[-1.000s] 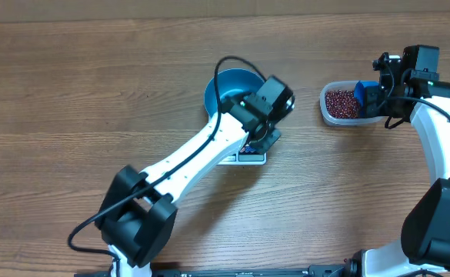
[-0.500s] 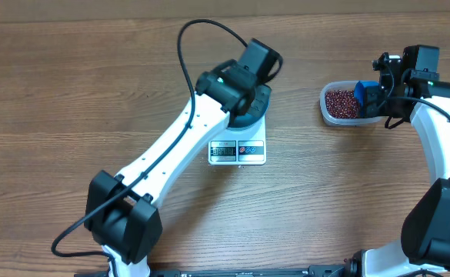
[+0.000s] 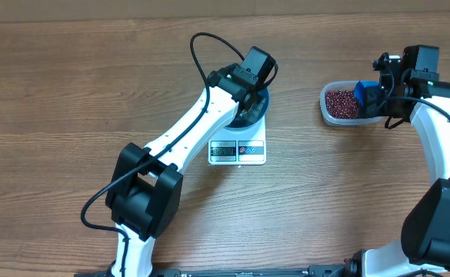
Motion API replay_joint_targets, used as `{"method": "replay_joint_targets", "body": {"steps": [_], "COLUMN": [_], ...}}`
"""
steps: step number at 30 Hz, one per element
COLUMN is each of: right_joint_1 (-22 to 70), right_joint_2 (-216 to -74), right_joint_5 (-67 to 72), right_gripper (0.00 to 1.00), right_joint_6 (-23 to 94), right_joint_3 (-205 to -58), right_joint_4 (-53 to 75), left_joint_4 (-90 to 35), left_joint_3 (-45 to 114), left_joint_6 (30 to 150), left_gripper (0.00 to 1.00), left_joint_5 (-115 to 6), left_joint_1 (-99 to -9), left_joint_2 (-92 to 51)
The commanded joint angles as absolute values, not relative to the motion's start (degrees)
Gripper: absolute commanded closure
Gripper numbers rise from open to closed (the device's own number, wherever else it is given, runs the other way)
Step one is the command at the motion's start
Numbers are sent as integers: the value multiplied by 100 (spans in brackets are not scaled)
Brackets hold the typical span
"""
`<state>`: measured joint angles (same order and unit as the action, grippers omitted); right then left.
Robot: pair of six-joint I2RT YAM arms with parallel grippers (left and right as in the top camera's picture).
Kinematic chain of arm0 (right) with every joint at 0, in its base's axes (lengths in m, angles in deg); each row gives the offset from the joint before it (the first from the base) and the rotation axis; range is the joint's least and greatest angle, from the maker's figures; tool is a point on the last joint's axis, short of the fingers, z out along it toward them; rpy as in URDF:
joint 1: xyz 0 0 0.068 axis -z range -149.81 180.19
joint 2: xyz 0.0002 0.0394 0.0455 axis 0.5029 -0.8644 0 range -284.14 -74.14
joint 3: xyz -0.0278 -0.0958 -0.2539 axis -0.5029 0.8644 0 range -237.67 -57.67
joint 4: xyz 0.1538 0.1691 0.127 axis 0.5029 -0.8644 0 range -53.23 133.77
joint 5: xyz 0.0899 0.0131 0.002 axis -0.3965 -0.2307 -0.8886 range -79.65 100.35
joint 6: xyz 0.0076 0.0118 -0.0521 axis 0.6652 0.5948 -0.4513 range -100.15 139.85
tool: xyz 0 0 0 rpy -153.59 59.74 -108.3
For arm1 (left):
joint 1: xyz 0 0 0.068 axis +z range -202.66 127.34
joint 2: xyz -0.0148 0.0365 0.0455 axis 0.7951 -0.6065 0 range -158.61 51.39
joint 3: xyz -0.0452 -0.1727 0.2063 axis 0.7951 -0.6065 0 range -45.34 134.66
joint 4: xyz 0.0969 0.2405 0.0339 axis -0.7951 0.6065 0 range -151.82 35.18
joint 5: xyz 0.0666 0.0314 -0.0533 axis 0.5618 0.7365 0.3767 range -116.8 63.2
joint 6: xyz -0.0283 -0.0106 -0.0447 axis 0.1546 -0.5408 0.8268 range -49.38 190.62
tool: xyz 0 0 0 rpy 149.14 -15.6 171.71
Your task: Scoop item into bowl and weigh 150g on scale
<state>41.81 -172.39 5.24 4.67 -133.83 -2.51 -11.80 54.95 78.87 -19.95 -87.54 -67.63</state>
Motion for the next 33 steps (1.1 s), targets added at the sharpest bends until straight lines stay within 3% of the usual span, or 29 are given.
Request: {"method": "replay_joint_targets", "body": {"steps": [1, 8, 20, 24, 33], "right_joint_1": [4216, 4216, 4216, 4216, 4216], "right_joint_2": [-17248, -17248, -17248, -17248, -17248], "right_joint_5": [577, 577, 577, 577, 579], "right_gripper": [96, 96, 96, 96, 96], "right_joint_6": [499, 499, 499, 499, 499], "right_joint_3": [-13381, -13381, -13381, -13381, -13381], "right_joint_4": [-264, -262, -262, -258, -245], "left_joint_4": [-957, -520, -614, -612, 98], "left_joint_3": [5600, 5600, 5657, 6102, 7637], "left_joint_6": [7961, 7963, 7963, 7963, 8263], "left_gripper": [96, 96, 96, 96, 96], "left_joint_5": [-2548, -2983, -2594, -1951, -1908], "left_joint_1": [-8793, -8793, -8789, -8712, -8526], "left_joint_2": [-6744, -6744, -6720, -6586, -6226]}}
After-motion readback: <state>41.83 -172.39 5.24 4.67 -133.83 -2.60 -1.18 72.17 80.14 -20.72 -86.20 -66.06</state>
